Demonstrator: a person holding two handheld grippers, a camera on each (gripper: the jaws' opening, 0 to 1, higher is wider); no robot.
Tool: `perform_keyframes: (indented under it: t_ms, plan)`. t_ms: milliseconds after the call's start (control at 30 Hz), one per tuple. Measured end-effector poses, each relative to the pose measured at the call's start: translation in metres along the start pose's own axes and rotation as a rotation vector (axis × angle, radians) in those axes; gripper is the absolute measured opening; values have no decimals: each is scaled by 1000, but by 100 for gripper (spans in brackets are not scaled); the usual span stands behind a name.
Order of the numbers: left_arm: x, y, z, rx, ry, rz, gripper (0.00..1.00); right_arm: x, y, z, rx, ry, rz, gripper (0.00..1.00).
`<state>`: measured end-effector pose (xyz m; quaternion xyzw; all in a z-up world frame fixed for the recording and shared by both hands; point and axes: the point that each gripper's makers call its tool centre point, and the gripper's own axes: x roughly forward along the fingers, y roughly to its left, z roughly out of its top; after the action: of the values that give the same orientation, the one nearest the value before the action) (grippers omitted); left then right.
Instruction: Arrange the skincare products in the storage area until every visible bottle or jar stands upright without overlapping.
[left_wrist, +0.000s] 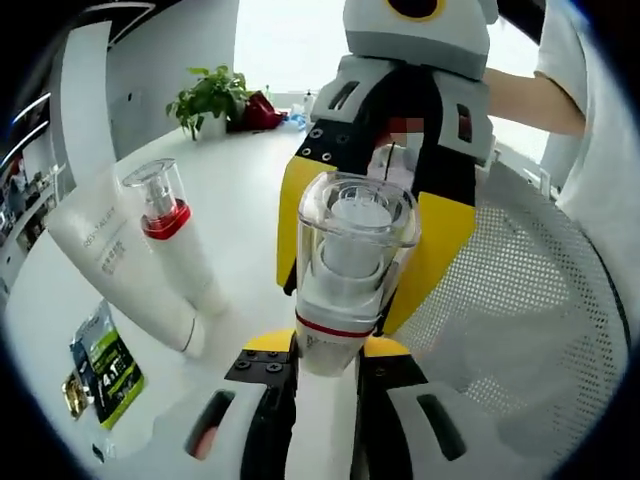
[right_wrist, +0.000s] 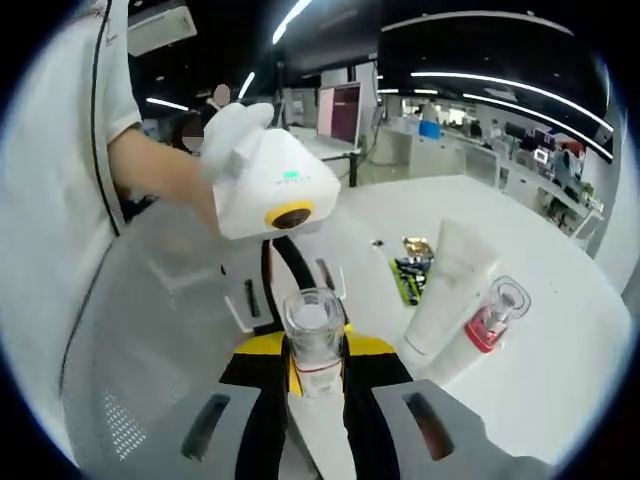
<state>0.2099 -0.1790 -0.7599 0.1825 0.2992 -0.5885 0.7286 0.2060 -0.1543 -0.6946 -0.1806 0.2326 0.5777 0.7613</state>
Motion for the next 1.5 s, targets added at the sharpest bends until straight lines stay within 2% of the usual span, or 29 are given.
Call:
perform_keyframes:
  t_ms: [200,600,1200,1500]
  plan:
    - [14,13,-13,-45,-9,25,18,10,-9,-13,-5,25,-15,19]
    - [31,23,-25,-27,27,29,18,20,-22,-36,-11,54,-16,19]
    - [43,29,-29,-8,36,42,18,26,-28,-46,-14,77,-24,19]
    - [43,28,-28,-31,31,37,18,26,-29,-47,-16,77,-23,19]
